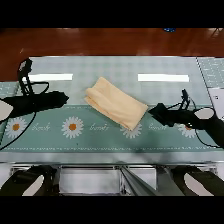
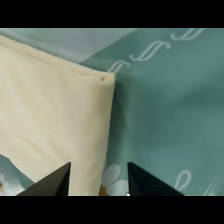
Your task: Fold the shirts.
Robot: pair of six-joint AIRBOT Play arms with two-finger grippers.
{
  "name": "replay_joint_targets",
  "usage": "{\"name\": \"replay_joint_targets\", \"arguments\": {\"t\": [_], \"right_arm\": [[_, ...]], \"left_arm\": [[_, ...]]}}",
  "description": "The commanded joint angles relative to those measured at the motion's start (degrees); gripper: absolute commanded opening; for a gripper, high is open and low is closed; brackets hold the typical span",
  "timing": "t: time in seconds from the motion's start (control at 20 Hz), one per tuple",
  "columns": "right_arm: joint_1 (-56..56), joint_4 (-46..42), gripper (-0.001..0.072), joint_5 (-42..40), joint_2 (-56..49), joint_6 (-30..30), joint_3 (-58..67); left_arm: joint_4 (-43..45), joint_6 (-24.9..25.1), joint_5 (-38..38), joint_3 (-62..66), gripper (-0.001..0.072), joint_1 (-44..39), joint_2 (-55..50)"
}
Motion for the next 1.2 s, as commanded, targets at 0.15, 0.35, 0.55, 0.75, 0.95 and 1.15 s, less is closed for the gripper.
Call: {"name": "replay_joint_targets", "arguments": {"t": [0.15, 0.35, 0.55, 0.75, 0.95, 1.15], "right_arm": [[5.7, 16.44, 0.0406, 1.9, -13.03, -12.52, 0.28], [12.61, 16.24, 0.026, 1.64, -20.7, -12.63, 9.27], [16.39, 13.97, 0.0025, 6.23, -24.24, -15.74, 25.29], [20.72, -8.46, 0.0025, 8.74, -24.22, -1.31, 48.74], [18.05, -21.75, 0.0025, 17.07, -24.22, 6.01, 67.87], [8.9, -24.55, 0.0025, 29.09, -24.15, 7.65, 79.38]], "left_arm": [[-0.44, -0.09, 0.46, -0.92, 0.0025, -0.44, -0.68], [-0.63, -0.07, 0.42, -0.92, 0.0025, -0.44, -1.29], [-0.61, -0.07, 0.42, -0.92, 0.0025, -0.44, -1.42], [-0.61, -0.07, 0.79, -0.92, 0.0025, -0.44, -2.49], [-0.61, -0.07, 0.85, -0.92, 0.0025, -0.44, -3.61], [-0.61, -0.07, 0.85, -0.92, 0.0025, -0.44, -3.8]]}}
